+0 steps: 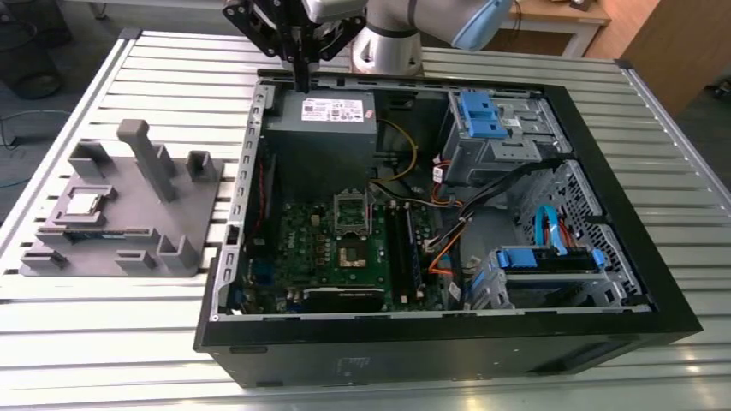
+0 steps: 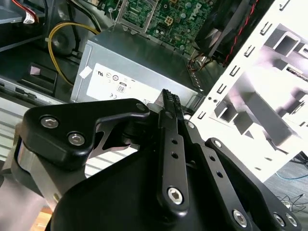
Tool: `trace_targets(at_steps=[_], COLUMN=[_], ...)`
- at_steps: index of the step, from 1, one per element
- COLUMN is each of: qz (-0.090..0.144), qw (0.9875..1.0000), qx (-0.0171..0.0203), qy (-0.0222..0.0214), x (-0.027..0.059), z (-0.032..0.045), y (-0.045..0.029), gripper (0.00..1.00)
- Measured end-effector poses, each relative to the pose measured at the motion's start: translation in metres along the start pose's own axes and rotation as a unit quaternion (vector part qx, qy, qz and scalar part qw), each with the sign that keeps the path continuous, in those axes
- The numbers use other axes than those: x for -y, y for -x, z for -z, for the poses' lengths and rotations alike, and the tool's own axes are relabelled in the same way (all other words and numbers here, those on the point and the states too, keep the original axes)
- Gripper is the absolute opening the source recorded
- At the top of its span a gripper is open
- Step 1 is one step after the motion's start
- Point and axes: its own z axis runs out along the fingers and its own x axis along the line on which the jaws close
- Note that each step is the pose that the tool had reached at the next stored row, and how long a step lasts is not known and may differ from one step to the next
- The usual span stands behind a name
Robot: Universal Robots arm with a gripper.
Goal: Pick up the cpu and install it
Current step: 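Reach for the cpu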
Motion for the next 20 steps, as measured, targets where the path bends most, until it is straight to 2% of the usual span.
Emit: trace_targets(at_steps=[14, 20], qz=[0.000, 0.000], qw=[1.0000, 1.0000], qx=[0.0000, 0.0000], qy=[0.0000, 0.0000], x=[0.0010, 0.0010], z=[0.0003, 0.0003], y=[-0.0129, -0.0136], gripper=[0.11, 0.11])
